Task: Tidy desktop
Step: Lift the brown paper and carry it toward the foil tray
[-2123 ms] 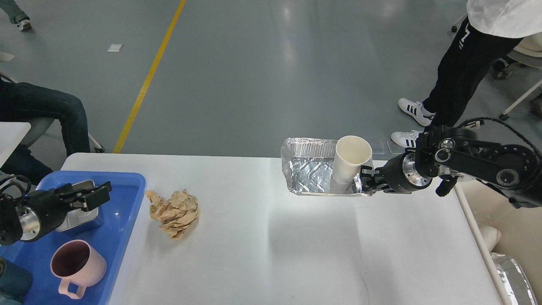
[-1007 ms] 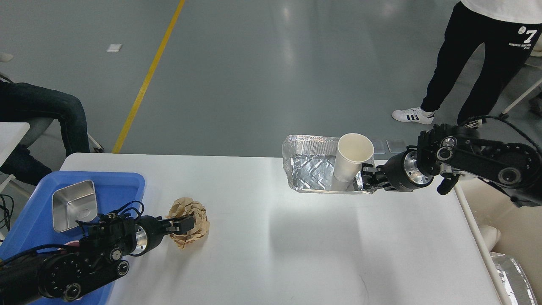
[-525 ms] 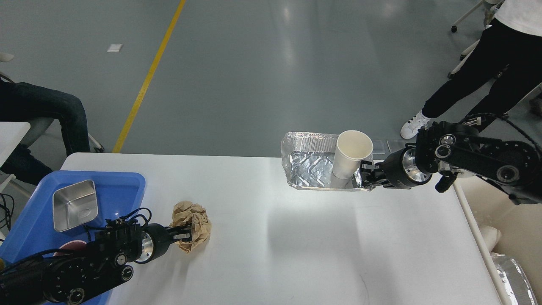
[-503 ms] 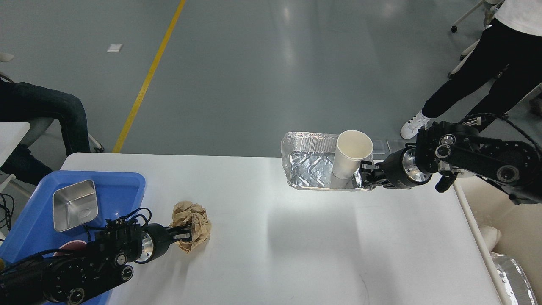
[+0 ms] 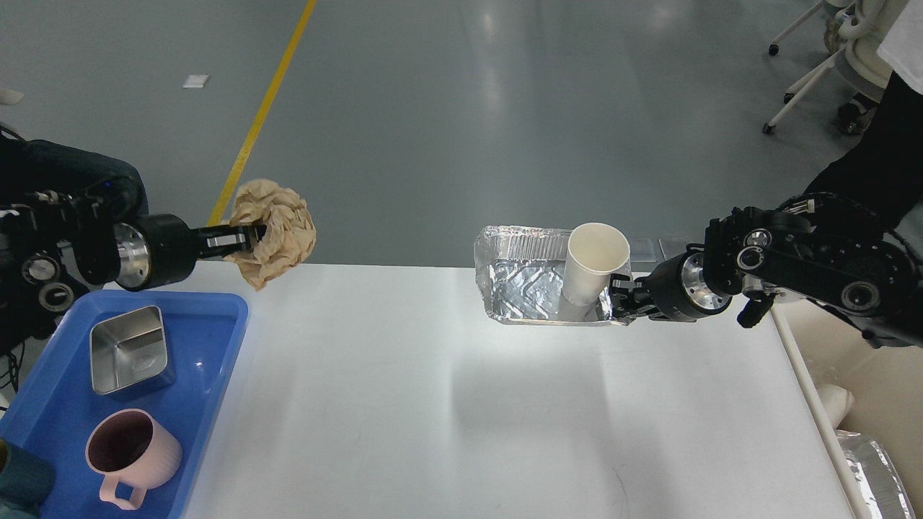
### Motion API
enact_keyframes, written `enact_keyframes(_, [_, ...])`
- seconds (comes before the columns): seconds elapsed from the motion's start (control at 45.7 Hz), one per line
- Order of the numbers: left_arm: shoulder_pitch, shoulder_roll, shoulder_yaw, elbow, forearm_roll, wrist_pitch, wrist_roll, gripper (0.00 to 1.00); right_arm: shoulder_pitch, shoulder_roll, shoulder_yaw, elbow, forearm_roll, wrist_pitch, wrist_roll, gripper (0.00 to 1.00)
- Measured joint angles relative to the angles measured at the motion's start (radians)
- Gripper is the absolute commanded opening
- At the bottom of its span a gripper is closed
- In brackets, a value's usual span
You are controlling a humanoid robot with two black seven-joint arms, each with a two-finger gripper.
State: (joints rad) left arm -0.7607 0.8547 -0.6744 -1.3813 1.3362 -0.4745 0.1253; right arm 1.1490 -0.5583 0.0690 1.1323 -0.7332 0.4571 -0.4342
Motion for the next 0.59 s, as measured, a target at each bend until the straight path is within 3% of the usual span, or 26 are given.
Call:
enact_keyframes(0.219, [-0.05,0.016,-0.218,-0.032,0.0,-0.13,-0.005,0.0,0.0,-0.002,0.0,0.004,0.0,0.0,0.0,0.0])
enact_keyframes(0.591, [-0.115,-0.037,-0.225,-0.034,-0.002,-0.157,0.011,0.01,0.0,-0.006,0.002,0.007,0.0,0.001,0.0,0.0])
